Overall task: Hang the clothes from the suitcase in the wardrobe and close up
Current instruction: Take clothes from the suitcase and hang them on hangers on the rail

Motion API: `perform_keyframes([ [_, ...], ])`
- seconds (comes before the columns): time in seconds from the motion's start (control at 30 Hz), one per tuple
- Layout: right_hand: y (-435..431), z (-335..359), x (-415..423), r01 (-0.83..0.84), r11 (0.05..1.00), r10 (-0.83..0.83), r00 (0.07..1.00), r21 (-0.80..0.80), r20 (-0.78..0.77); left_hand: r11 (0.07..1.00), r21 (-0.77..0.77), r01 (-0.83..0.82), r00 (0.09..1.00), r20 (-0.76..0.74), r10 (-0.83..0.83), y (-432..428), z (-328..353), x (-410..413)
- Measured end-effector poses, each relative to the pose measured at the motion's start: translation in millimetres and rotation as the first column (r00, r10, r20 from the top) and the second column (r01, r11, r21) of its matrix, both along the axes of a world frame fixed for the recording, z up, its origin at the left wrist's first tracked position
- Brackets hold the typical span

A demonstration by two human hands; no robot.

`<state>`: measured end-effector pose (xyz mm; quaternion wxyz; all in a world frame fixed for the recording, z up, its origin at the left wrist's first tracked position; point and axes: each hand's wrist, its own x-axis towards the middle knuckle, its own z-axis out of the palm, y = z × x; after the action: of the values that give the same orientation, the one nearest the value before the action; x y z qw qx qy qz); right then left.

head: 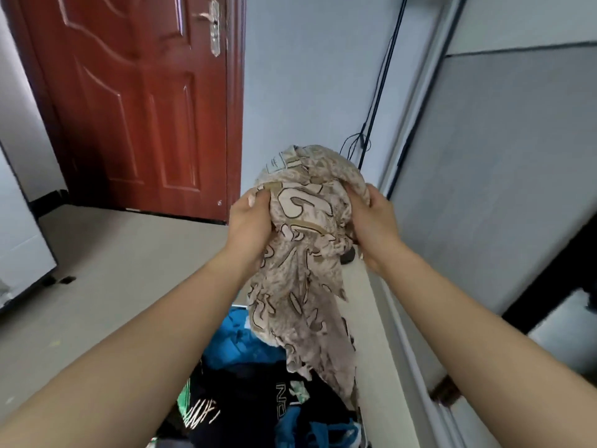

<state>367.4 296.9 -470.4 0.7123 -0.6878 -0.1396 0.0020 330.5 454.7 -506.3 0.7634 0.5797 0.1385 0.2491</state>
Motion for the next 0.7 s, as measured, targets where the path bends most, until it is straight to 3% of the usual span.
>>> perform_keyframes([
  [0.2, -8.6, 172.9, -14.4, -0.069, 0.993, 0.088, 0.974, 0.094, -0.209, 0.995, -0.008, 0.095, 0.995, -0.013, -0.096, 1.7, 191.2, -24.2],
  [0.37, -11.5, 331.6, -43.9, -0.246, 0.96, 0.276, 0.907, 0.13, -0.318, 0.97, -0.045, 0.238, 0.955, -0.173, -0.243, 12.2, 353.9, -38.5],
  [0.43, -9.2, 382.4, -54.9, -0.2, 0.964, 0.249, 0.907, 0.173, -0.34, 0.965, 0.009, 0.262, 0.943, -0.212, -0.255, 18.3, 389.5, -40.9],
  [0.53, -2.5, 451.7, -72.1, 0.033, 0.954, 0.091, 0.915, 0.299, -0.393, 0.972, 0.023, 0.233, 0.962, -0.153, -0.227, 14.0, 433.2, -69.4],
  [0.63, 3.2, 496.6, -90.0, 0.212, 0.883, -0.01, 0.901, 0.419, -0.433, 0.983, 0.027, 0.18, 0.979, -0.096, -0.177, -4.6, 434.5, -120.0],
  [0.7, 6.3, 514.5, -103.9, 0.265, 0.838, -0.031, 0.896, 0.477, -0.444, 0.961, 0.078, 0.267, 0.961, -0.092, -0.26, -15.9, 406.7, -152.5],
])
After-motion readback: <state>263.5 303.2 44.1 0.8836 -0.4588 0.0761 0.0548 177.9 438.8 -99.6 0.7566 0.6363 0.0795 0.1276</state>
